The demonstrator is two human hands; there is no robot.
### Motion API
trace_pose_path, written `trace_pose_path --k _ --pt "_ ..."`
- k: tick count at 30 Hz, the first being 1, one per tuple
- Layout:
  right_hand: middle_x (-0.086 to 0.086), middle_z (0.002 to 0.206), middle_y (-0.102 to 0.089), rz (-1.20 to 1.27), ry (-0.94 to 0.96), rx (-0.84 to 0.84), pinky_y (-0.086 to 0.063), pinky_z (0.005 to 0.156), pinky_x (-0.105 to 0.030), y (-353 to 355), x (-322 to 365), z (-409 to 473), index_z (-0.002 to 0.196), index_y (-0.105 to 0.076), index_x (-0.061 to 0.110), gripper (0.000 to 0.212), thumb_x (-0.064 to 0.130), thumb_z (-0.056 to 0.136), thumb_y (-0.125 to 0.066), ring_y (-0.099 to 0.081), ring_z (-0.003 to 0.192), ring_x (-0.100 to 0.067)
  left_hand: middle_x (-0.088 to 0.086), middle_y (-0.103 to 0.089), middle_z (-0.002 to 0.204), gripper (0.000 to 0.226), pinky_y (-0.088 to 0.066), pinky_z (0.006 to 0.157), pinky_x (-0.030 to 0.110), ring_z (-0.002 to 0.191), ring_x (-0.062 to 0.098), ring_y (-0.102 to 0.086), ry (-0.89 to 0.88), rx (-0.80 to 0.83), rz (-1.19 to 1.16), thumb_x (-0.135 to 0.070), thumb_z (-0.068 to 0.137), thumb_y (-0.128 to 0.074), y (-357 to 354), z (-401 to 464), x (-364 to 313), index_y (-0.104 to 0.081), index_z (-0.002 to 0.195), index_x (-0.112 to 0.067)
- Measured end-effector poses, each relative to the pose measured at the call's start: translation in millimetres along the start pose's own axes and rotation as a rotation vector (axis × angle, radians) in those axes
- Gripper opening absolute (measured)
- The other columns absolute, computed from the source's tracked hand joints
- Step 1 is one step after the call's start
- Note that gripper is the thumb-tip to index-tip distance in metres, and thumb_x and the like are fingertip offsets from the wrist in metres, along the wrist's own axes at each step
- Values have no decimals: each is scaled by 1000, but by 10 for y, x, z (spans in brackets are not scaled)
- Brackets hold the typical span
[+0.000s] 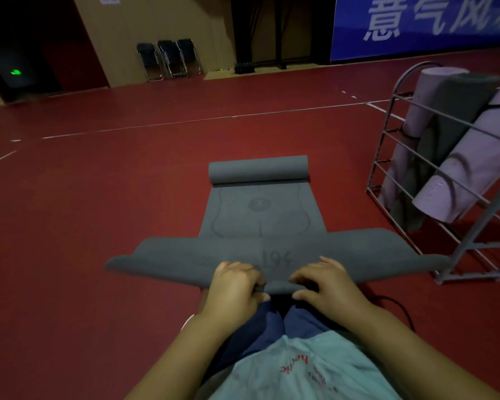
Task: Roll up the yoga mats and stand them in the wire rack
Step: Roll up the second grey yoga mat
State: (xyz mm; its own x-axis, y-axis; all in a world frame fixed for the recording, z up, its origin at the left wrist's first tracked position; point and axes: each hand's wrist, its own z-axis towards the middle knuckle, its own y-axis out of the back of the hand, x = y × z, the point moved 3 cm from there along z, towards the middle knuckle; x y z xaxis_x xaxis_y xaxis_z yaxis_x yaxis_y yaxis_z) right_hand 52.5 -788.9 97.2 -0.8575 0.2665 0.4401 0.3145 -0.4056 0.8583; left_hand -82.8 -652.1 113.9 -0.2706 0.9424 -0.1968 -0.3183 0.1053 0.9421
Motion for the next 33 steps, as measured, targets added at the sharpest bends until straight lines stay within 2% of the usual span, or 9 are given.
trace_pose_path --k 3,6,10,13,15,19,24,30,33 --pt "8 83 -72 42 -5 38 -40 78 -23 72 28 -46 86 -73 23 27 43 68 -72 -65 80 -15 -4 -67 86 24 -23 71 24 86 17 -59 25 8 -60 -42 72 -75 76 -46 -52 -73 87 -23" --pt "8 85 -71 121 -66 117 -41 70 -13 133 16 -49 89 -73 24 19 33 74 -78 -63 80 -6 -5 -68 92 25 -28 69 20 88 13 -60 113 101 -195 -40 77 -74 80 -39 -51 -74 95 -22" --pt "9 83 -69 184 -187 249 -43 74 -17 100 -14 87 93 -74 19 14 27 82 -72 -61 83 -5 -1 -66 75 16 -38 63 20 70 7 -57 277 328 -363 -30 82 -72 -9 123 42 -76 90 -17" --pt "13 71 -54 131 -200 301 -46 87 -26 46 -28 192 95 -75 17 16 27 85 -69 -56 85 -9 -6 -46 49 26 -34 56 22 49 0 -44 283 388 -389 -20 86 -68 -33 233 86 -66 63 -7" --pt "14 70 -50 90 -240 311 -46 92 -33 6 -51 235 92 -76 23 14 31 84 -68 -59 92 -12 0 -49 53 33 -38 62 25 63 14 -57 258 389 -308 -23 88 -65 -81 280 92 -60 57 -14" --pt "9 83 -68 123 -367 354 -48 84 -26 -23 -103 310 87 -76 24 9 30 81 -72 -63 89 -12 5 -70 106 19 -46 90 30 104 24 -61 239 352 -162 -30 90 -61 -160 302 64 -72 103 -22" --pt "4 68 -58 153 -398 289 -40 55 -21 13 -142 398 70 -57 20 25 27 73 -81 -52 62 -8 8 -67 102 11 -41 76 28 99 28 -59 191 241 -192 -17 89 -58 -95 307 68 -67 95 -17" --pt "3 63 -54 20 -374 306 -37 65 -23 33 -85 488 55 -51 22 35 31 77 -77 -56 71 -16 9 -50 117 34 -31 84 35 111 30 -45 -80 270 361 -15 94 -33 -106 328 -430 -60 114 -11" --pt "7 59 -52 23 -413 355 -37 64 -21 34 -90 490 57 -53 22 33 33 78 -76 -53 69 -14 4 -61 86 19 -43 65 25 78 23 -58 -149 190 414 -14 71 -54 -103 244 -526 -73 76 -15"
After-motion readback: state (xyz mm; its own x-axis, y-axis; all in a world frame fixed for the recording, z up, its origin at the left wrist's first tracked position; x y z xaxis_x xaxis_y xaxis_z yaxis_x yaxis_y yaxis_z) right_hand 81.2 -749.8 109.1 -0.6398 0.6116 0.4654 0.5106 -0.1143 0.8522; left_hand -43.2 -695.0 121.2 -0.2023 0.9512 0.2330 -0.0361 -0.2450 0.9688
